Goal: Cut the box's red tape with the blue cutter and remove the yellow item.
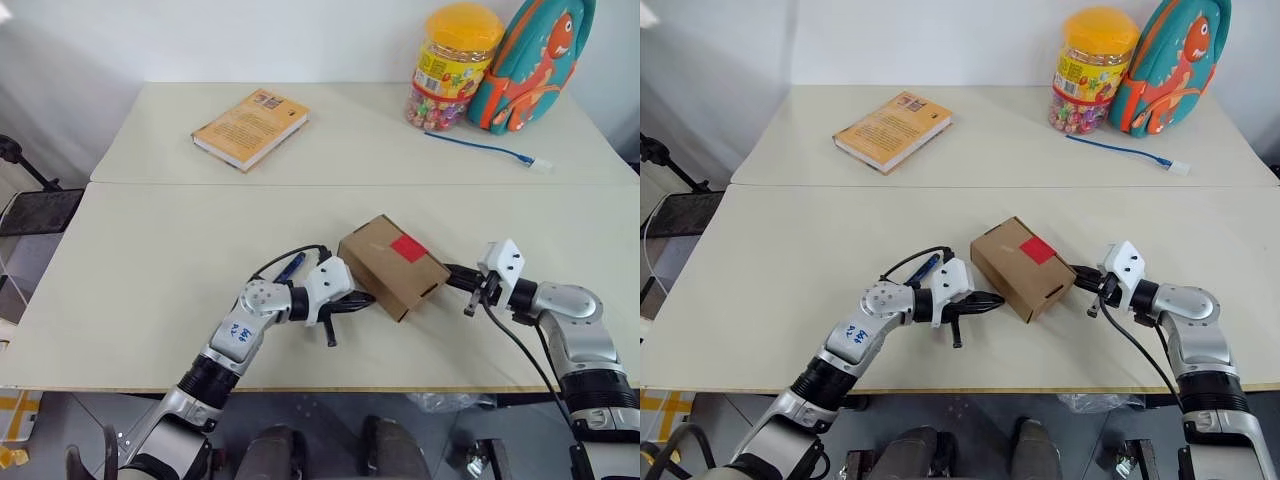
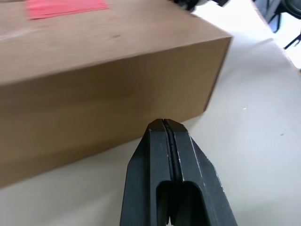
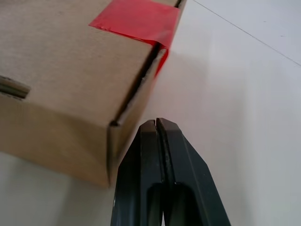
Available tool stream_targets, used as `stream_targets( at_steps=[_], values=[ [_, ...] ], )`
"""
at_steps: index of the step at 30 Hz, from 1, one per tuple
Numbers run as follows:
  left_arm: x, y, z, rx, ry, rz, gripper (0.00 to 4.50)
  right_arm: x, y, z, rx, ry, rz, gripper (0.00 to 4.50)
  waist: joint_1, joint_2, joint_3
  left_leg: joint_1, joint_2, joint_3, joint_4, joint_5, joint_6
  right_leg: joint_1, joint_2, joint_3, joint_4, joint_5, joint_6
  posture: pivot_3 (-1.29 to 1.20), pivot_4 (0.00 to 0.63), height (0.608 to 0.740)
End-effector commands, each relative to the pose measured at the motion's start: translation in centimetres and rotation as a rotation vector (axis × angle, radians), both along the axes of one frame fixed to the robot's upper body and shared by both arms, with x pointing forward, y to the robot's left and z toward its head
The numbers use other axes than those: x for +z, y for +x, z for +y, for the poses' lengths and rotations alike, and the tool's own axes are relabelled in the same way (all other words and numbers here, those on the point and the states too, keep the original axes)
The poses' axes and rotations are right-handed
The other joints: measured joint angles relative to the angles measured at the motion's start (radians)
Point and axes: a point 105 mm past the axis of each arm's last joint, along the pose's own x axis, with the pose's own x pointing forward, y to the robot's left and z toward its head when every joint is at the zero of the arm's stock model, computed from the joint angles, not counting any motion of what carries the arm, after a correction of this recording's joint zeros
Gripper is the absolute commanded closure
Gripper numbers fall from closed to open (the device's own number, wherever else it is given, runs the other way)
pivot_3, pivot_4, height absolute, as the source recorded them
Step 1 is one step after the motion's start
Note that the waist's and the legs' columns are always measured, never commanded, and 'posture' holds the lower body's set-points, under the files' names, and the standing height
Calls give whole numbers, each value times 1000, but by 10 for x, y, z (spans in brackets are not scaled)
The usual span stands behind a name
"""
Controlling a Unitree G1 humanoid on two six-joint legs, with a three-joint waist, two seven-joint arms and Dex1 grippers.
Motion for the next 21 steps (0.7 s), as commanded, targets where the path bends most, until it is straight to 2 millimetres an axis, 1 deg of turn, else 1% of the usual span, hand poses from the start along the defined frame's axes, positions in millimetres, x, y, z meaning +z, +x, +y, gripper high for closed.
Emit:
stream_targets(
  at_steps=[1, 5, 6, 8, 10, 11, 12, 13, 14, 15, 16, 18, 19, 21],
  values=[
    [4, 0, -2, -5, -15, -24, 4500, 14, -5, -12, -11, -6, -30, 4458, 0, 0, 0, 0, 0, 0, 0, 0, 0, 0, 0, 0, 0, 0, 0, 0, 150, 740],
    [2, 1, 4, 14, -14, -24, 4500, 15, -10, -19, -17, -13, -22, 4458, 0, 0, 0, 0, 0, 0, 1, 0, 0, 0, -1, 0, 0, 0, 0, 0, 150, 740],
    [3, -1, 9, 16, -11, -27, 4500, 16, -12, -21, -20, -17, -24, 4458, -1, 0, 0, 0, 0, 0, 1, 0, 0, 0, -1, 0, 0, 0, 0, 0, 150, 740],
    [6, -5, 29, 43, -12, -40, 4500, 25, -21, -29, -24, -6, -38, 4458, -2, 0, 0, 0, 0, 0, 1, 0, 0, 0, -1, 0, 0, 0, 0, 0, 150, 740],
    [11, -17, 59, 67, -30, -38, 4500, 42, -33, -37, -26, 47, -75, 4458, -5, 1, 0, 0, 0, -1, 0, 0, -1, 0, -1, 0, 1, 0, 0, 0, 150, 740],
    [14, -24, 74, 85, -48, -21, 4500, 50, -39, -39, -30, 74, -91, 4299, -7, 2, 1, 0, 1, -1, -1, -1, -1, -1, -1, -1, 0, 0, 0, 0, 150, 740],
    [18, -31, 90, 117, -76, -13, 4500, 59, -46, -40, -21, 92, -114, 4069, -8, 3, 2, 1, 1, -1, -2, -1, -1, -1, -1, -1, 1, 0, -1, 0, 150, 740],
    [23, -35, 106, 164, -103, -12, 4321, 65, -53, -39, -15, 107, -123, 3842, -7, 4, 2, 0, 2, -1, -2, -1, -1, -1, -1, -1, 0, 0, -1, 0, 150, 740],
    [26, -38, 117, 196, -119, -13, 4108, 68, -57, -38, -11, 115, -127, 3496, -6, 4, 2, 1, 2, -2, -2, -1, -2, -1, -1, -1, 0, 0, -1, 0, 150, 740],
    [29, -42, 132, 241, -131, -6, 3929, 72, -64, -35, 3, 133, -117, 3204, -4, 4, 2, 1, 2, -2, -2, -1, -2, -1, -2, -1, 1, 0, -1, 0, 150, 740],
    [36, -46, 154, 307, -148, -20, 3588, 75, -74, -27, 32, 147, -109, 2789, -3, 4, 2, 1, 2, -2, -1, -2, -2, 0, -2, -1, 0, 0, -1, 0, 150, 740],
    [45, -56, 210, 498, -125, -31, 2961, 78, -95, -2, 121, 177, -85, 2117, 0, 4, 2, 0, 2, -6, 0, -2, -2, 1, -6, 2, -1, 0, -2, 0, 150, 740],
    [47, -61, 229, 573, -116, -27, 2661, 79, -101, 8, 152, 190, -76, 1762, -1, 4, 2, 0, 2, -6, 0, -3, -3, 1, -8, 4, -1, 0, -2, 0, 150, 740],
    [49, -68, 262, 703, -121, -11, 2056, 80, -106, 29, 195, 239, -79, 1116, -1, 4, 2, 1, 4, -6, -1, -7, -8, 1, -7, 5, -2, -1, -5, 0, 150, 740]
  ],
)
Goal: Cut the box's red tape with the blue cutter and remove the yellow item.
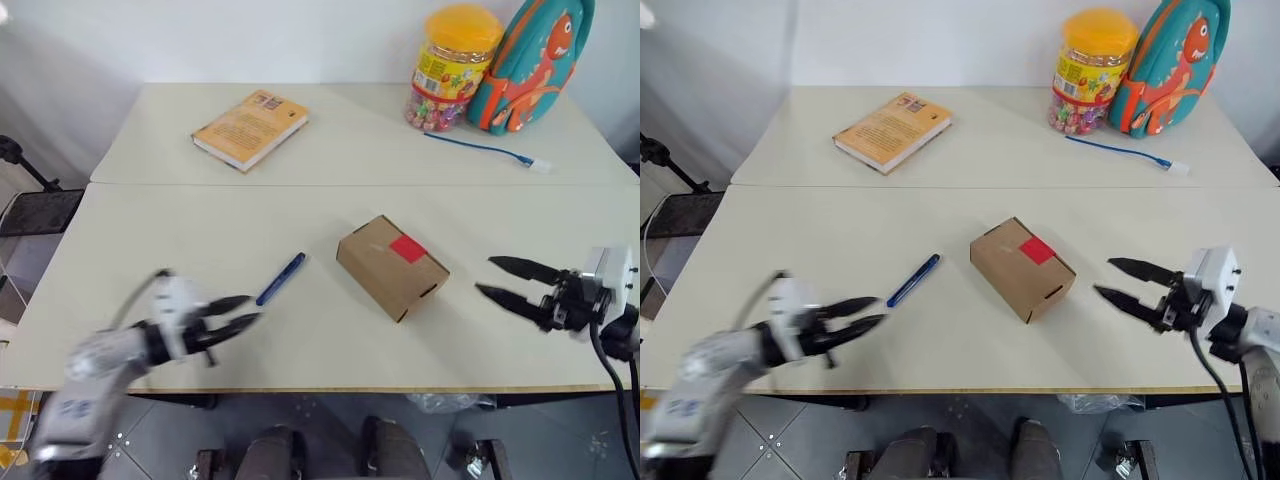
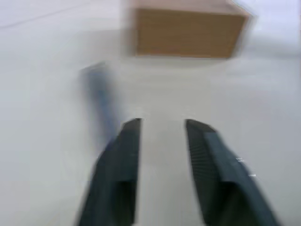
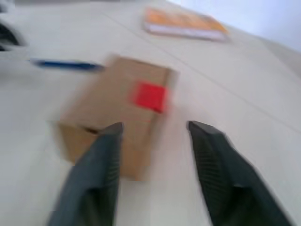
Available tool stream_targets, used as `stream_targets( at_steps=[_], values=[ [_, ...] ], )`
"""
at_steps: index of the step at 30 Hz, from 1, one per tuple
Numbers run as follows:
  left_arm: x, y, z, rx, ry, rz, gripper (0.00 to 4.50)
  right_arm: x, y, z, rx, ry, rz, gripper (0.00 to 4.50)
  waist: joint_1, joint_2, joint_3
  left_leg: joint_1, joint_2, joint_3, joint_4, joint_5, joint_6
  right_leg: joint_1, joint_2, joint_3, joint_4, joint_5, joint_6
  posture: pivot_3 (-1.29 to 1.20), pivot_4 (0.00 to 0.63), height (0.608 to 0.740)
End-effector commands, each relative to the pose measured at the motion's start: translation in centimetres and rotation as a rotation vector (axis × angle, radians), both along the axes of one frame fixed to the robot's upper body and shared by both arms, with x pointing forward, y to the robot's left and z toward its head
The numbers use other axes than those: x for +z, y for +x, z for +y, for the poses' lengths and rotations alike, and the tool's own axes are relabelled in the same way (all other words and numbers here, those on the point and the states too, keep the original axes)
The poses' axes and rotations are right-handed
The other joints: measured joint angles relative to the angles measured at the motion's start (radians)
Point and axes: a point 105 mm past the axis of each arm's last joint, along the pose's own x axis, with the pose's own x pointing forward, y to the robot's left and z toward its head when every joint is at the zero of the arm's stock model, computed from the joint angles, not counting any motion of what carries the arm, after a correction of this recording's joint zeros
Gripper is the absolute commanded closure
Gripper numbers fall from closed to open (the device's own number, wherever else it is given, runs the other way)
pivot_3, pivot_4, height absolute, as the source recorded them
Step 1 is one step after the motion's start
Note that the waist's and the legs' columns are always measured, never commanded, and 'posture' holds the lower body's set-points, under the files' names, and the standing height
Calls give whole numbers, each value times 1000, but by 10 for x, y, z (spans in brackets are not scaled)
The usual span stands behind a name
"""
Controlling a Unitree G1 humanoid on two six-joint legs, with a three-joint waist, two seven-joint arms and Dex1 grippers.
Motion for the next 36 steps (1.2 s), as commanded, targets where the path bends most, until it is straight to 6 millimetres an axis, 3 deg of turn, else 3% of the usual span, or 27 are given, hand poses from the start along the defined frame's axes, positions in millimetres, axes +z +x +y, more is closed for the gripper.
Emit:
stream_targets(
  at_steps=[1, 3, 6, 7, 10, 12, 16, 19, 23, 29, 36],
  values=[
    [18, -11, 48, 175, -4, -51, 1712, 18, -10, 35, 97, 75, -89, 741, 0, 0, 0, 0, 0, 0, 0, -1, -2, 0, 1, 0, -1, 0, 0, 0, 150, 740],
    [15, -17, 73, 267, 17, -44, 1110, 21, -10, 48, 132, 111, -110, 83, -1, 0, 0, 1, -1, 2, 0, -2, -2, 0, 3, 0, -1, 0, 0, 0, 150, 740],
    [23, -18, 108, 395, 94, -108, 209, 22, -10, 58, 192, 115, -130, 0, 6, 0, 0, 1, -2, 3, 0, -2, -2, -2, 4, -3, 0, 0, 0, 0, 150, 740],
    [25, -19, 114, 406, 106, -116, 24, 20, -13, 61, 228, 96, -123, 0, 9, -2, 0, 1, -2, 3, 0, -3, -2, -3, 4, -5, 0, 0, 0, 0, 150, 740],
    [26, -22, 111, 372, 106, -103, 24, 13, -18, 68, 299, 53, -109, 0, 16, -4, -1, 0, -1, 3, 0, -4, -2, -3, 5, -7, 3, 0, 0, 0, 150, 740],
    [14, -23, 83, 277, 95, -46, 24, 13, -18, 68, 309, 41, -116, 0, 17, -3, -1, 0, -2, 3, 0, -6, -1, -3, 4, -8, 3, 0, 0, 0, 150, 740],
    [-3, -18, -3, 52, 57, -1, 24, 16, -15, 65, 284, 8, -131, 0, 22, -3, -1, 1, -3, 4, 0, -7, 3, -2, 3, -7, 3, 0, 0, 0, 150, 740],
    [9, 12, -32, 105, -40, -64, 24, 20, -14, 59, 244, -15, -138, 0, 32, -4, 0, 0, -4, 2, 1, -7, 4, -1, 4, -8, 3, 0, 0, 0, 150, 740],
    [1, 35, -74, 76, -71, -20, 24, 23, -18, 55, 197, -42, -155, 0, 26, -4, -2, 0, -2, 2, 2, -7, 5, 0, 7, -10, 3, 0, 0, 0, 150, 740],
    [-23, 54, -109, 128, -81, 65, 24, 21, -23, 52, 138, -41, -158, 0, 23, -5, -2, 2, -1, 8, 2, -6, 6, -1, 9, -10, 2, 0, 1, 0, 150, 740],
    [-56, 58, -97, 223, 9, 166, 24, 16, -28, 47, 63, -12, -155, 0, 25, -5, -2, 3, 0, 9, 4, -5, 6, 0, 8, -8, 2, 0, 1, 0, 150, 740]
  ],
)
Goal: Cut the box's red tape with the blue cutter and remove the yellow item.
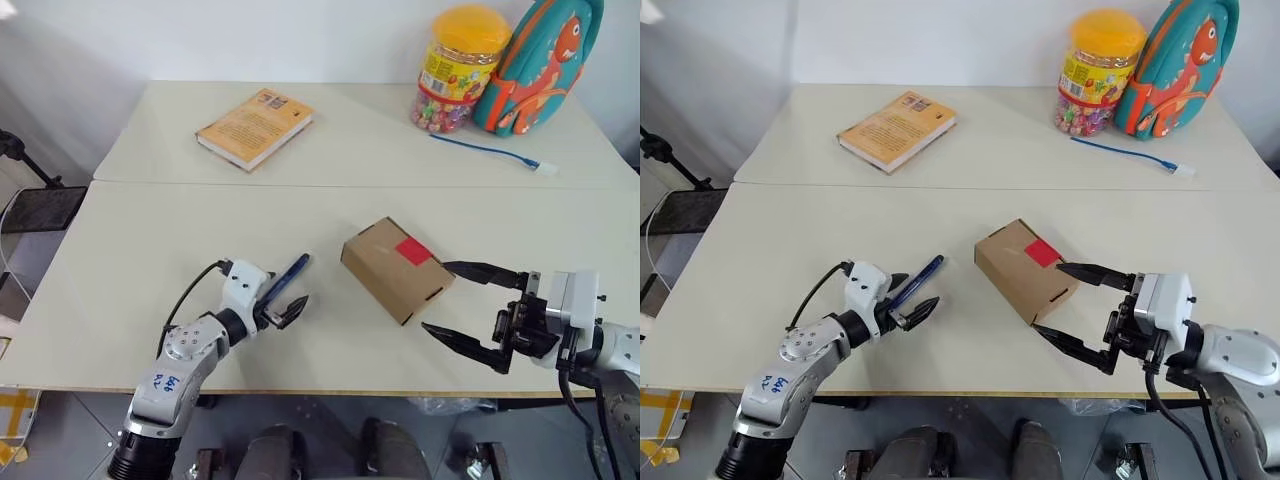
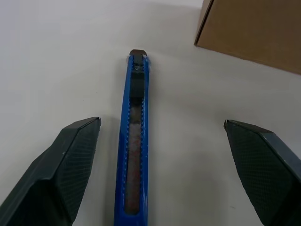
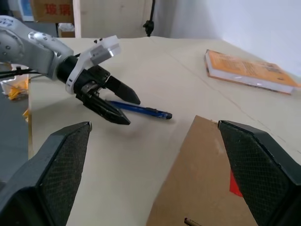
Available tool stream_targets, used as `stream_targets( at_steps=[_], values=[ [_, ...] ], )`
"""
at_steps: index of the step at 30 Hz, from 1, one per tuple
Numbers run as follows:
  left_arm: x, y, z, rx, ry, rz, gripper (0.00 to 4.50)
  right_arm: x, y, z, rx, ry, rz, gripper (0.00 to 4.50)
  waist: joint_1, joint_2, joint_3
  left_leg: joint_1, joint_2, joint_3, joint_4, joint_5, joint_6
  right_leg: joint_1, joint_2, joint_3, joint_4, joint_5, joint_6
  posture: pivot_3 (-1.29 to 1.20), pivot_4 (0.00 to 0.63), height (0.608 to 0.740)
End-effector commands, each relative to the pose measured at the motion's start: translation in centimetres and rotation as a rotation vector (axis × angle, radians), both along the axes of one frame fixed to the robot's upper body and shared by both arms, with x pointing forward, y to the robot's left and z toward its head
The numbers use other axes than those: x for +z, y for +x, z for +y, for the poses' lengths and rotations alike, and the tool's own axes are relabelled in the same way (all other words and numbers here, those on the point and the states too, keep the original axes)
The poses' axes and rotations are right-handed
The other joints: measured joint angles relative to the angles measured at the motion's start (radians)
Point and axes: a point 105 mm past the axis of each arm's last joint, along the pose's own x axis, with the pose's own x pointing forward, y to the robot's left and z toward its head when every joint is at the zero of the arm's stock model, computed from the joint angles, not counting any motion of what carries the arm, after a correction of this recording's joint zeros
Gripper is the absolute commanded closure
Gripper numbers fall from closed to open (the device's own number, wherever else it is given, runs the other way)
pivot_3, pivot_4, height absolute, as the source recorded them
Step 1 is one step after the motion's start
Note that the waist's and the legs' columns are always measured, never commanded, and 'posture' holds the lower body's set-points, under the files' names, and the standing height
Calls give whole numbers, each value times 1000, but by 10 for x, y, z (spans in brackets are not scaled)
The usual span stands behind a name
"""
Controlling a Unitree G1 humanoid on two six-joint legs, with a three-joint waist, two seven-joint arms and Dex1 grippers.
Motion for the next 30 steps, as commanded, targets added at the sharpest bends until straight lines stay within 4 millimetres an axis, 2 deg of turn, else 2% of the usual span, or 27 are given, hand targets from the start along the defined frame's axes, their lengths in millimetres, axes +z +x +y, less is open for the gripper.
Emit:
stream_targets(
  at_steps=[1, 3, 7, 14, 18, 21, 22, 24, 26, 30],
  values=[
    [-25, 0, 18, 66, 63, 93, 207, 9, -7, -3, -32, 7, -63, 0, 0, 1, -1, 0, 0, 0, 0, 0, 0, 0, 0, 0, 0, 0, 0, 0, 150, 740],
    [-30, -1, 22, 62, 63, 116, 621, 7, -9, -5, -47, 8, -61, 0, -1, 2, -1, 1, 0, 0, 0, 0, 0, 0, -1, 0, 0, 0, 0, 0, 150, 740],
    [-42, -5, 28, 21, 142, 124, 1904, 6, -13, -9, -66, 10, -62, 0, -4, 7, -4, 2, 2, 2, 0, 0, -1, 0, 0, 0, 0, 0, 0, 0, 150, 740],
    [-56, -6, 32, 20, 176, 151, 4035, 3, -16, -12, -88, 18, -64, 0, -1, 10, -9, 2, 1, 2, -1, 0, -1, 0, -2, 1, 0, 0, 0, 0, 150, 740],
    [-55, -8, 27, 0, 168, 147, 4037, 2, -17, -13, -88, 20, -61, 0, 0, 12, -12, 2, 1, 2, -1, -2, -4, 0, -2, 1, 0, 0, -1, 0, 150, 740],
    [-35, -5, 22, -52, 94, 56, 4037, 2, -19, -10, -60, 16, -53, 0, 0, 13, -13, 2, 1, 2, -1, -1, -4, 0, -2, 1, 0, 0, 0, 0, 150, 740],
    [-24, -3, 26, -83, 94, 0, 4037, 3, -19, -6, -40, 15, -48, 0, 0, 13, -13, 2, 1, 2, -1, -1, -4, -1, -2, 1, 0, 0, -1, 0, 150, 740],
    [-7, -6, 39, -198, 164, -100, 4037, 5, -19, 2, 11, 9, -33, 0, -4, 12, -12, 2, 1, 3, -1, -1, -4, -2, -2, 1, 0, 0, -1, 0, 150, 740],
    [1, -13, 51, -315, 266, -160, 4037, 4, -21, 8, 61, -4, -6, 0, -6, 12, -12, 1, 3, 4, -1, -1, -4, -3, -2, 0, 0, -2, -3, 0, 150, 740],
    [8, -31, 54, -533, 375, -227, 4037, 1, -24, 18, 139, -17, 83, 0, -3, 10, -10, 1, 6, 4, -1, -2, -4, -6, -4, -1, 0, -4, -7, 0, 150, 740]
  ],
)
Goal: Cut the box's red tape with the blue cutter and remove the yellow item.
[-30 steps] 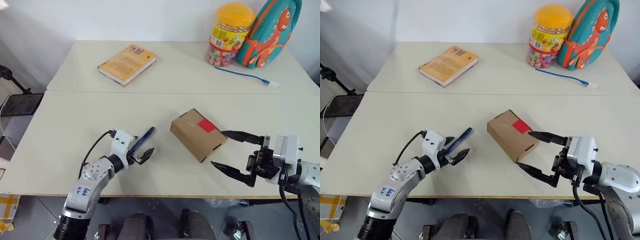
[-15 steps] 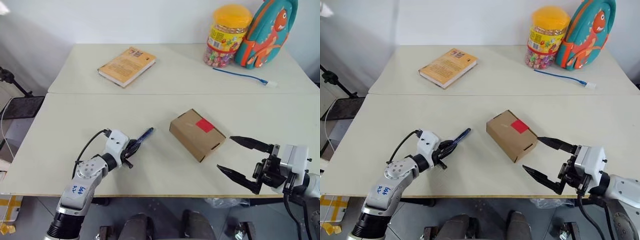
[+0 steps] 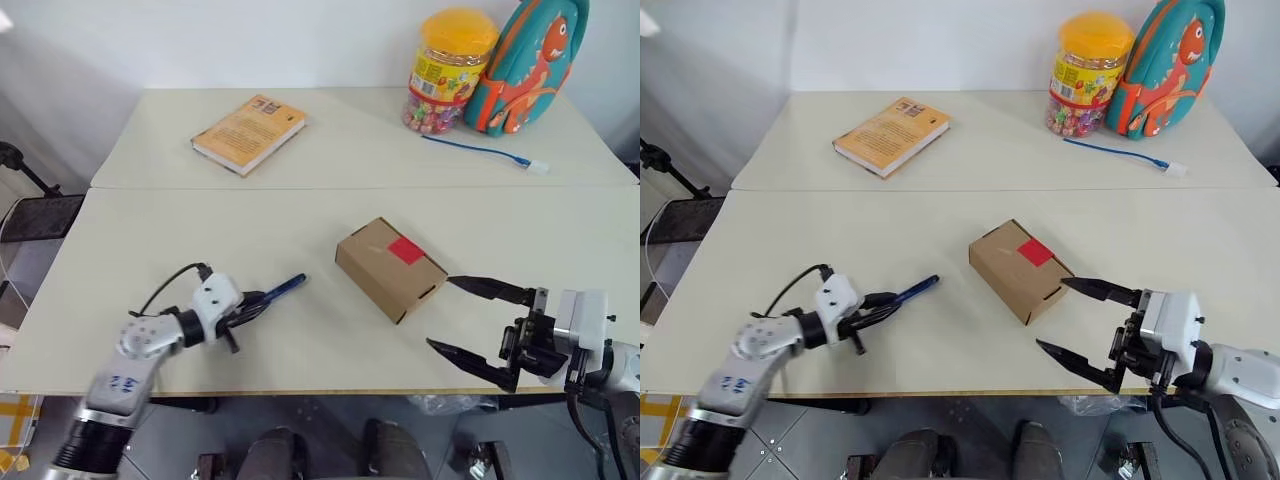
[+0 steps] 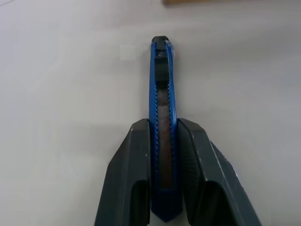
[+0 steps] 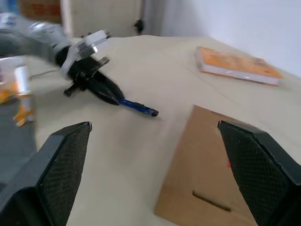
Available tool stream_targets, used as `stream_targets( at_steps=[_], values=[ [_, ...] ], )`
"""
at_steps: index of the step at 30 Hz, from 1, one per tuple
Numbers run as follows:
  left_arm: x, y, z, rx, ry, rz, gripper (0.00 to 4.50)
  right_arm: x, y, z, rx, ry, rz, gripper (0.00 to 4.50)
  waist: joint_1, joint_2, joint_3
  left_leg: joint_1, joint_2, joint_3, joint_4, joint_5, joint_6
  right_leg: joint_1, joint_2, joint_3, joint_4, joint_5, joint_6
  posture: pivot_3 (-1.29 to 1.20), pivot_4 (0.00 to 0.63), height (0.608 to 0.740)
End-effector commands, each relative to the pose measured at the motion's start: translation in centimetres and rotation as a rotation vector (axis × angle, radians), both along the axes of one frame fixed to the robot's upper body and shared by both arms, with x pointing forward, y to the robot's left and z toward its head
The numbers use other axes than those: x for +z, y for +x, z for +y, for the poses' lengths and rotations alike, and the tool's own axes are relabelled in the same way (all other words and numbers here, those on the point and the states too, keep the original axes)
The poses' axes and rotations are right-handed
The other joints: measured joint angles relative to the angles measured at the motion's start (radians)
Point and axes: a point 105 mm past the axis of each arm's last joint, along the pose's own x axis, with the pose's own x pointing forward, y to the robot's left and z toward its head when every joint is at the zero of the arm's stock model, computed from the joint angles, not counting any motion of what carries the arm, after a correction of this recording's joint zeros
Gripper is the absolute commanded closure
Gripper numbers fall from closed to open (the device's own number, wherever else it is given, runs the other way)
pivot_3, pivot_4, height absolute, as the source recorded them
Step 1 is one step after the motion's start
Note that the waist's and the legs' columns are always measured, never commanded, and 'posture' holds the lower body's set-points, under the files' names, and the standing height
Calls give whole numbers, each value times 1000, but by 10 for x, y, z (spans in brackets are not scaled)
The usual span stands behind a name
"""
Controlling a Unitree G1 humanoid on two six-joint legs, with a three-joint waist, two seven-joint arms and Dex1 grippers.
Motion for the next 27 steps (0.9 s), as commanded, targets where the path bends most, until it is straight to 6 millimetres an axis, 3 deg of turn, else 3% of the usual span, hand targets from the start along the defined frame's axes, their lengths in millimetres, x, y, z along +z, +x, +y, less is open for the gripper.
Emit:
stream_targets(
  at_steps=[1, 4, 6, 8, 11, 20, 21, 27],
  values=[
    [6, -25, -14, -278, 110, -57, 4037, -7, -11, 20, 130, -45, 138, 0, 3, -1, 1, -1, 0, 0, 0, 0, 0, 0, -1, 0, 0, 0, 0, 0, 150, 740],
    [-4, -40, -44, -446, 161, -55, 4037, -28, -19, 30, 165, -140, 283, 0, 6, 0, 1, -1, 0, -2, 0, -2, 1, 0, -3, -1, 0, 0, 0, 0, 150, 740],
    [-9, -43, -57, -477, 162, -59, 4037, -33, -19, 31, 151, -151, 304, 0, 7, -1, 2, -2, -1, -4, 0, -3, 2, 2, -3, -1, 0, 0, 0, 0, 150, 740],
    [-14, -46, -78, -506, 148, -57, 4037, -37, -21, 34, 131, -170, 313, 396, 5, -2, 2, -3, -2, -4, 0, -4, 3, 2, 1, -2, 0, 0, 0, 0, 150, 740],
    [-23, -51, -105, -571, 162, -66, 4037, -41, -19, 35, 78, -192, 308, 1269, 8, -2, 2, -3, -5, -3, 0, -5, 6, 3, 2, -5, 0, 1, 1, 0, 150, 740],
    [-38, -62, -132, -607, 147, 19, 4037, -56, -24, 41, -15, -240, 336, 4307, 8, -4, 1, -2, -7, -3, 2, -5, 9, 7, 2, -4, -4, 1, 3, 0, 150, 740],
    [-38, -62, -133, -608, 151, 25, 4037, -58, -21, 42, -36, -246, 343, 4469, 7, -4, 1, -2, -6, -3, 2, -5, 9, 7, 2, -4, -4, 1, 3, 0, 150, 740],
    [-39, -63, -134, -614, 171, 64, 4037, -72, -4, 36, -135, -302, 345, 4469, 7, -4, 1, -2, -6, -4, 2, -5, 9, 6, 2, -4, -4, 1, 3, 0, 150, 740]
  ],
)
